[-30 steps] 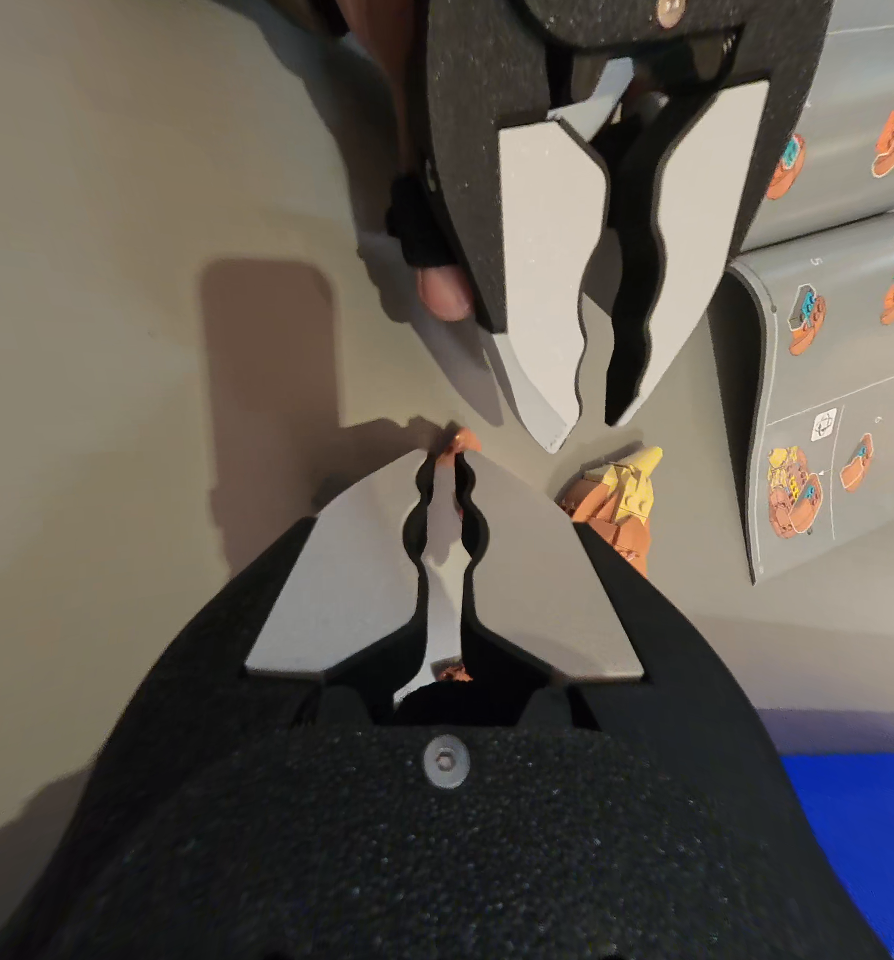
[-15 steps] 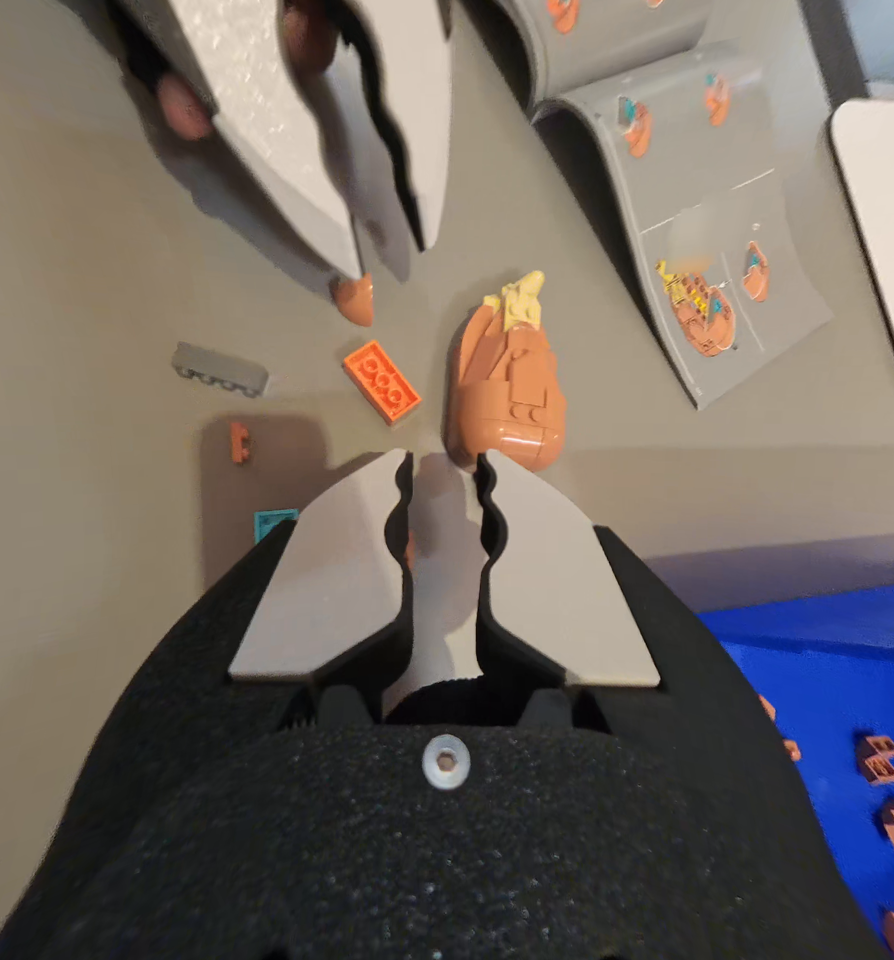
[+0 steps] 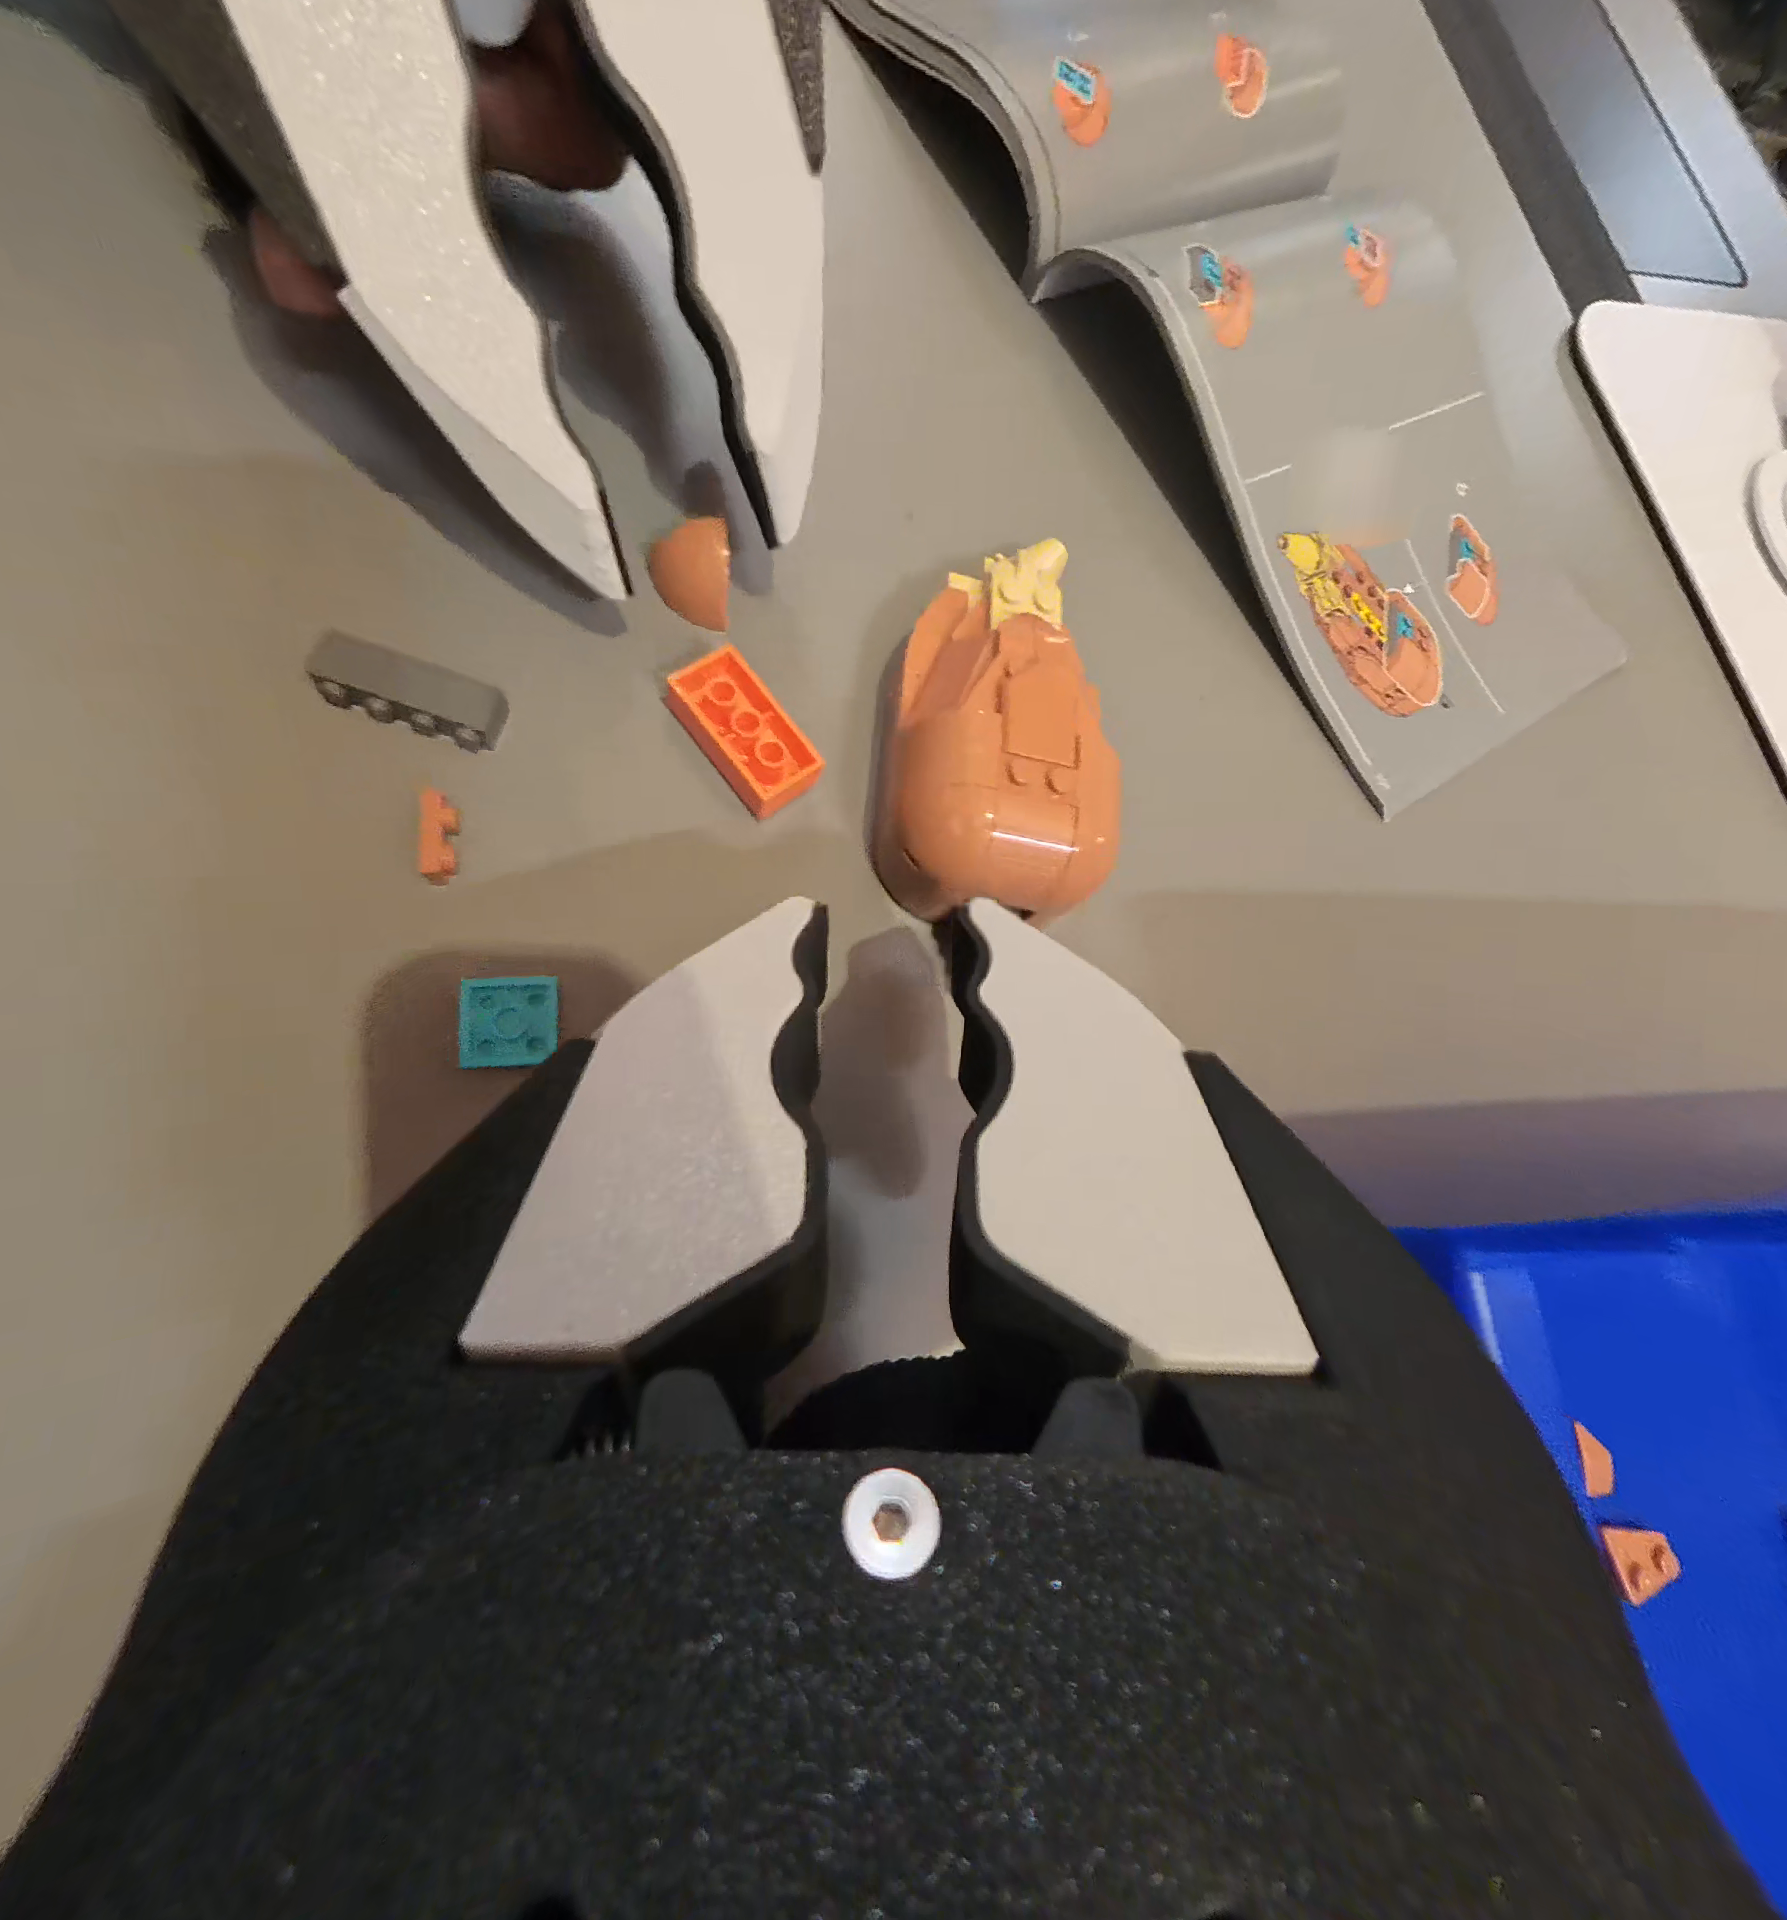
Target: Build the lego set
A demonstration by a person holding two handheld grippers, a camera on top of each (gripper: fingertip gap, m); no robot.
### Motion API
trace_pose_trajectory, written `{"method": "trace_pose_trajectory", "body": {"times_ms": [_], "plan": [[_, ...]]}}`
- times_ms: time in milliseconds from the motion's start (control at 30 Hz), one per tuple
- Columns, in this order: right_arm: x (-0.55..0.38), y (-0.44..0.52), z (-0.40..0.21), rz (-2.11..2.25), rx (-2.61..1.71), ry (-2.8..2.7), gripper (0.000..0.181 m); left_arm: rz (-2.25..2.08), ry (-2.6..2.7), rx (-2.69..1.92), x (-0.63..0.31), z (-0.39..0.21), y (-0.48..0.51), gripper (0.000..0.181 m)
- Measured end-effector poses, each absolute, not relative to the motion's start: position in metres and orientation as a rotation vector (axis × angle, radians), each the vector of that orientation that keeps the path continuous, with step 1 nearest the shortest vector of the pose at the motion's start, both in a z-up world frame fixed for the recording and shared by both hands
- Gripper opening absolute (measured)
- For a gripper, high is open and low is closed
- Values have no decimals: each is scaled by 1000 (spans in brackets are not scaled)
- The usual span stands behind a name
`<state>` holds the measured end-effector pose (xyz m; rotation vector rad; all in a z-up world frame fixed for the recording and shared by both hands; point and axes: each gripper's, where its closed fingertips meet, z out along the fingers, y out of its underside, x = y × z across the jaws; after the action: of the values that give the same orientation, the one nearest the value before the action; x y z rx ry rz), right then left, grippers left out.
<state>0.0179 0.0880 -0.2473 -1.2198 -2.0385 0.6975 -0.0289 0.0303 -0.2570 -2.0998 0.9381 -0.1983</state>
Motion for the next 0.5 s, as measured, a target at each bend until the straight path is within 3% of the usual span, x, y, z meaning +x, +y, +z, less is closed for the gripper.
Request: {"method": "trace_pose_trajectory", "body": {"times_ms": [500], "plan": [[2, 53, -254, 679, -1161, -2119, 22, -252, 1004, -2187, -33, -267, 12, 24]]}}
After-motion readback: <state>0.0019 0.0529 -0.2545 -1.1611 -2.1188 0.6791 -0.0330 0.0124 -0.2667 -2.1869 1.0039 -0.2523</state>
